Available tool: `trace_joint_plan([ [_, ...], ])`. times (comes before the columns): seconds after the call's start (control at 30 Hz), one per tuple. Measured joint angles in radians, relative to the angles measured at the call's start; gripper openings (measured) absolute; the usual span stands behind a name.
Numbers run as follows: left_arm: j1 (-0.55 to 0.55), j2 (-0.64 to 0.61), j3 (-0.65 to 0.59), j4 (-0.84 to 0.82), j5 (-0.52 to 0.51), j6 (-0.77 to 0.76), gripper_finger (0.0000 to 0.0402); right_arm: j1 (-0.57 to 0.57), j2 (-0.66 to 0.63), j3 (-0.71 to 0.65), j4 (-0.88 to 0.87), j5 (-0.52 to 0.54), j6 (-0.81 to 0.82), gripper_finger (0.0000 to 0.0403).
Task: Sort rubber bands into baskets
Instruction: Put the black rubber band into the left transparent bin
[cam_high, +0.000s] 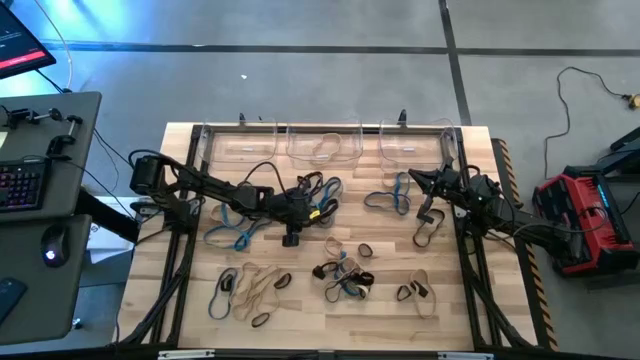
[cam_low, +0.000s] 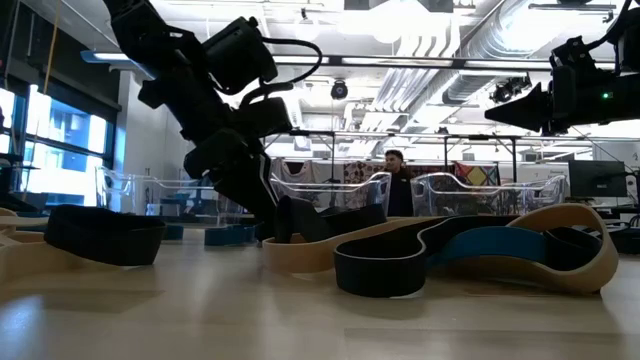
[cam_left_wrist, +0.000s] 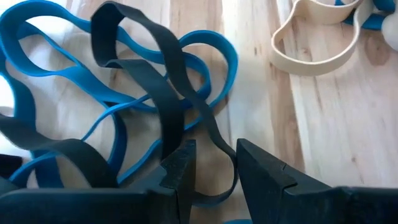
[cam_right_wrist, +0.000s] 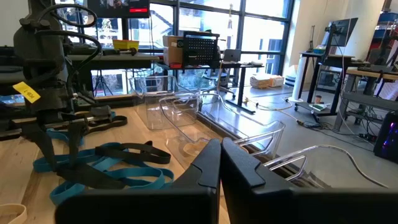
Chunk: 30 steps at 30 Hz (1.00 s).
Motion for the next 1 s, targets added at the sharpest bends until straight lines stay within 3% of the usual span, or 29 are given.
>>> trace_joint_plan([
  [0.3,0.004,0.033,0.000,0.026,0.051,0.001,0.0083,0.000,0.000,0.000,0.000,0.000,0.000,0.0000],
  [0.53,-0.005,0.067,0.002,0.073,0.054,0.040,0.0026,0.000,0.000,0.000,0.000,0.000,0.000,0.0000],
  [0.63,-0.006,0.022,0.013,0.055,0.018,0.063,0.0004,0.000,0.000,0.000,0.000,0.000,0.000,0.0000],
  [0.87,0.036,-0.130,0.059,-0.005,0.006,0.086,0.0002,0.000,0.000,0.000,0.000,0.000,0.000,0.0000],
  [1.0,0.075,-0.227,0.079,-0.055,-0.085,0.072,0.0001,0.000,0.000,0.000,0.000,0.000,0.000,0.0000],
])
